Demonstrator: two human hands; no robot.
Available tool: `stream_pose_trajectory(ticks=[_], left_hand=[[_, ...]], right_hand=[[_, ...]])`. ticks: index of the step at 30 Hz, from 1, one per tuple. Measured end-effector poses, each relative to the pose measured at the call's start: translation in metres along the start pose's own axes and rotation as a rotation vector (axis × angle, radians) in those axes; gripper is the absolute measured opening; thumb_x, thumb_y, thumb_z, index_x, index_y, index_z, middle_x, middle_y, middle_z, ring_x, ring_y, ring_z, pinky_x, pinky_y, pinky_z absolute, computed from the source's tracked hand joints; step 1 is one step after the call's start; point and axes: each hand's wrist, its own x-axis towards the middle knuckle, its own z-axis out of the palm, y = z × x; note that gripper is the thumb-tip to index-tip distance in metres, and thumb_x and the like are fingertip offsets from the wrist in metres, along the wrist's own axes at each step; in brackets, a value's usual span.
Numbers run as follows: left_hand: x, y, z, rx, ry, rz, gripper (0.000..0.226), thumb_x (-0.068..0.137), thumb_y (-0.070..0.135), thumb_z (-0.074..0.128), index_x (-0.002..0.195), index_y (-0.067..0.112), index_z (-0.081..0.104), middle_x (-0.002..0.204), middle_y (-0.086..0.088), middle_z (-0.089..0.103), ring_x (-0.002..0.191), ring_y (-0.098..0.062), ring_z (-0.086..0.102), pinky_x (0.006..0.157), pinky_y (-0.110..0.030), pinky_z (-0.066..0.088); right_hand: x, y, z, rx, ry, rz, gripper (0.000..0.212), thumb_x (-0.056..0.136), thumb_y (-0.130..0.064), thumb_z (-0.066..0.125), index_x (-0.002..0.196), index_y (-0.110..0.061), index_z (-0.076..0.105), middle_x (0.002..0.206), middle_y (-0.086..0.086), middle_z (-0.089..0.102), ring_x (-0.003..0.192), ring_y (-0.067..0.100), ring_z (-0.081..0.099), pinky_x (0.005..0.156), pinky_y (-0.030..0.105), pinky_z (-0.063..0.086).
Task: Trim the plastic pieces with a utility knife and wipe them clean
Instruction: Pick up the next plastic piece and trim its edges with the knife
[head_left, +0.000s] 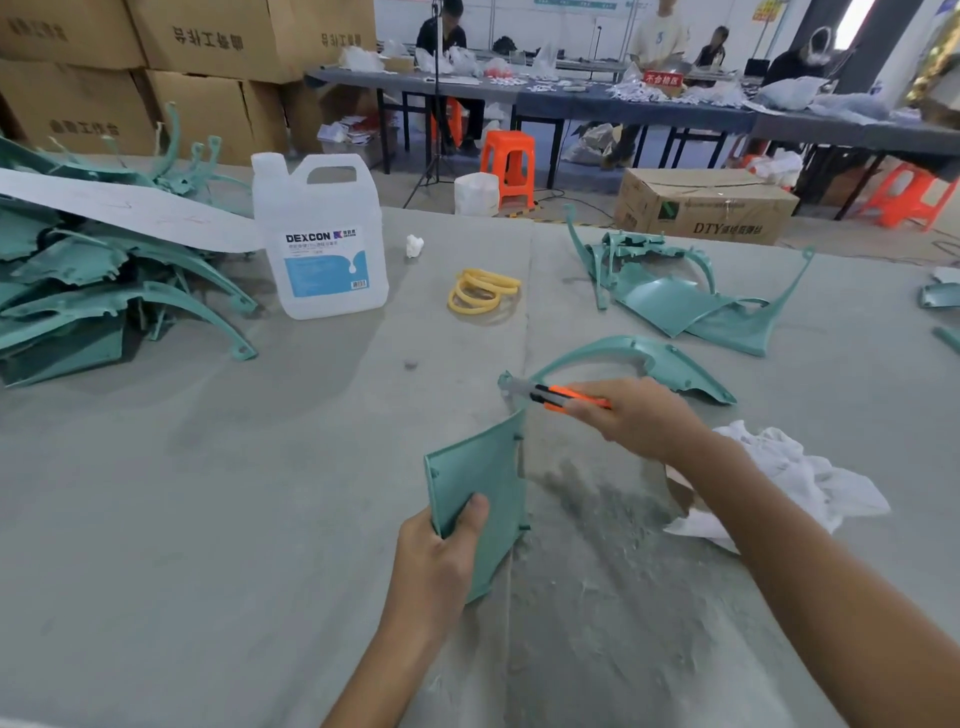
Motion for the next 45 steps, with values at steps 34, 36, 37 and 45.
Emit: stream_pose_trajectory(ticks=[34,36,37,45], left_hand=[[-0.002,0.010,-0.003,-0.221,0.121,-0.070,0.018,0.094,0.019,0.065,0.099,0.005,0.075,0.094,-0.019,0.076,0.080,-0.037,0.075,0.057,-0.038,0.059],[-0.001,0.011,-0.003,-0.228,0.122,-0.068,0.018,0.094,0.020,0.065,0.098,0.007,0.076,0.095,-0.017,0.077,0.080,-0.036,0.075,0.056,-0.036,0.058],[0.000,0.011,-0.003,-0.219,0.124,-0.066,0.017,0.094,0.021,0.065,0.097,0.009,0.078,0.095,-0.016,0.077,0.081,-0.036,0.075,0.057,-0.036,0.058],[-0.001,0.013,0.000,-0.206,0.178,-0.104,0.016,0.086,0.031,0.071,0.092,0.018,0.078,0.091,-0.017,0.076,0.078,-0.038,0.074,0.065,-0.046,0.058]], right_hand=[[0.017,0.015,0.048,-0.035,0.163,0.200,0.040,0.103,-0.061,0.034,0.120,-0.038,0.062,0.097,-0.001,0.070,0.089,0.027,0.066,0.068,0.035,0.042],[0.019,0.019,0.048,-0.032,0.179,0.261,0.042,0.103,-0.061,0.033,0.122,-0.037,0.062,0.102,0.001,0.071,0.091,0.029,0.065,0.071,0.037,0.044],[0.018,0.015,0.045,0.007,0.200,0.261,0.041,0.103,-0.060,0.034,0.124,-0.038,0.061,0.101,0.000,0.071,0.090,0.028,0.064,0.070,0.036,0.043],[-0.029,-0.071,0.005,0.092,0.320,-0.097,0.032,0.100,-0.059,0.046,0.130,-0.050,0.054,0.084,-0.014,0.069,0.072,0.013,0.058,0.054,0.026,0.036]])
